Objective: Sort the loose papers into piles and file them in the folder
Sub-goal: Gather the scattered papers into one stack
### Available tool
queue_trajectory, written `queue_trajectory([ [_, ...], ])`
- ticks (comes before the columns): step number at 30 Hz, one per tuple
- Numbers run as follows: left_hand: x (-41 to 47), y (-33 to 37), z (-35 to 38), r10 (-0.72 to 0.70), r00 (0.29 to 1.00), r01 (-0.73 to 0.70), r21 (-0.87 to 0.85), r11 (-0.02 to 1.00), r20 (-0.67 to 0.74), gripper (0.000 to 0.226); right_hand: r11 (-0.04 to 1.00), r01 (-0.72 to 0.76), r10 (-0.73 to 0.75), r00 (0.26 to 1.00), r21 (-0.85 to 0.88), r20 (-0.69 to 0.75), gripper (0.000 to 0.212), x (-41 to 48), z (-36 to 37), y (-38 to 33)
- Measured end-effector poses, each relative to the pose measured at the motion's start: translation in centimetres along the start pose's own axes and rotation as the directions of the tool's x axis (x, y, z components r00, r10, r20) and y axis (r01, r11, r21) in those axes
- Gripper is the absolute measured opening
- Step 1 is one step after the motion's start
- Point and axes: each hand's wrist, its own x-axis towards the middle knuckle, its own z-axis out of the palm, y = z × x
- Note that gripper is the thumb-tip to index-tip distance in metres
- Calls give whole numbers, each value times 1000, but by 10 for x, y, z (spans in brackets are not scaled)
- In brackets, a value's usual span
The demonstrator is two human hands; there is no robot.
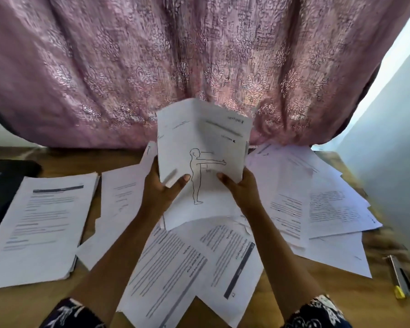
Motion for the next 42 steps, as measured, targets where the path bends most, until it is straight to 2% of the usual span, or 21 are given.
queue_trajectory([
  [3,-10,-34,-5,-43,998,51,180,982,-46,65,998,-56,56,998,-17,17,28,-7,19,11],
  [7,7,-13,-32,0,976,47,211,976,-216,52,999,1,-2,1000,-49,-10,38,12,49,-23],
  [11,32,-4,-117,-147,941,261,380,887,-303,55,995,-95,98,985,-28,141,37,22,117,-53],
  [13,32,-13,-168,-257,908,391,449,803,-332,58,987,-162,158,963,1,218,34,13,166,-55],
  [15,21,-28,-213,-300,867,488,557,672,-398,61,968,-244,219,936,59,276,30,-1,218,-50],
  [19,-3,-70,-277,-279,819,573,686,448,-502,71,911,-404,352,864,79,359,30,-29,315,-38],
  [21,-15,-92,-295,-337,797,595,746,300,-501,81,899,-437,393,836,30,384,36,-41,349,-34],
  [22,-22,-103,-300,-377,788,593,765,251,-487,83,891,-455,417,815,-3,402,43,-46,360,-32],
  [24,-36,-122,-307,-442,777,587,771,248,-449,81,879,-476,425,797,13,430,57,-57,372,-25],
  [26,-50,-138,-315,-451,785,574,773,270,-425,76,906,-423,381,817,1,434,73,-66,375,-16],
  [28,-66,-146,-318,-413,800,567,774,281,-435,74,940,-329,331,829,-85,451,86,-71,374,-8],
  [30,-84,-147,-313,-333,822,557,775,298,-462,72,956,-217,287,832,-198,474,81,-73,368,-2],
  [32,-100,-147,-306,-277,837,542,778,318,-471,72,956,-8,160,852,-292,499,68,-74,361,3],
  [34,-112,-149,-298,-308,840,530,797,290,-446,74,870,267,7,833,-414,553,55,-75,354,13],
  [36,-115,-154,-294,-352,840,505,832,228,-413,75,727,472,-45,758,-499,651,55,-80,345,24],
  [37,-112,-155,-294,-362,840,498,840,217,-404,76,681,531,-50,721,-504,691,58,-83,341,30],
  [39,-105,-157,-298,-362,841,498,837,227,-403,76,677,596,-137,679,-432,722,64,-88,330,33],
  [42,-101,-159,-302,-376,850,481,836,264,-370,76,684,649,-307,670,-332,676,59,-91,307,25],
])
